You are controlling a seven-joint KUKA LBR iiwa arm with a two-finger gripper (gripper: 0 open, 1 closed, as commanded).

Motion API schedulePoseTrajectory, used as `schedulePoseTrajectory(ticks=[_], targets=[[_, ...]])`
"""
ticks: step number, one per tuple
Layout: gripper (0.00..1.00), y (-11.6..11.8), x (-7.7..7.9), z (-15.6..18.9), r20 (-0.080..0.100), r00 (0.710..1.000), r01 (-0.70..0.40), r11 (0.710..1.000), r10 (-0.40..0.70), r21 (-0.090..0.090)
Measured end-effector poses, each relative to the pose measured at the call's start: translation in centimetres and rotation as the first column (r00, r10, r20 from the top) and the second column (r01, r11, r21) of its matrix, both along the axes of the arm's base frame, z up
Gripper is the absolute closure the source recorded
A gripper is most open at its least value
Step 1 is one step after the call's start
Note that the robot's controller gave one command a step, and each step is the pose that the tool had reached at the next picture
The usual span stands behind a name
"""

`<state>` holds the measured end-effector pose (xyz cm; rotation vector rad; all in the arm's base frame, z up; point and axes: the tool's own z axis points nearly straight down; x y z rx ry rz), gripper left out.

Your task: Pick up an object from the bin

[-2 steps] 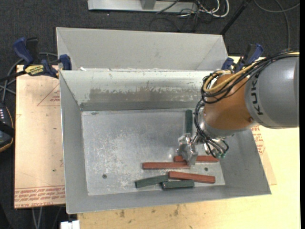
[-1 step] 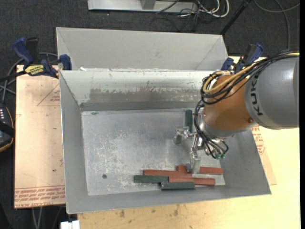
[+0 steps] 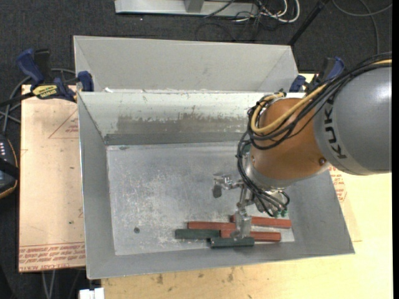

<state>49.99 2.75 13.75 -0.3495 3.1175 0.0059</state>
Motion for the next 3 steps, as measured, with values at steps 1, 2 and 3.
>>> schedulePoseTrajectory(ticks=[1,2,3], targets=[[0.0,1.4,-1.1,-6.8,0.01,0.999,0.053,0.999,-0.053,-0.001],[1.0,1.4,-1.2,-6.4,0.001,0.999,0.052,0.999,-0.052,-0.002],[1.0,-1.3,-1.4,9.8,0.007,0.997,0.079,0.997,-0.079,-0.003]])
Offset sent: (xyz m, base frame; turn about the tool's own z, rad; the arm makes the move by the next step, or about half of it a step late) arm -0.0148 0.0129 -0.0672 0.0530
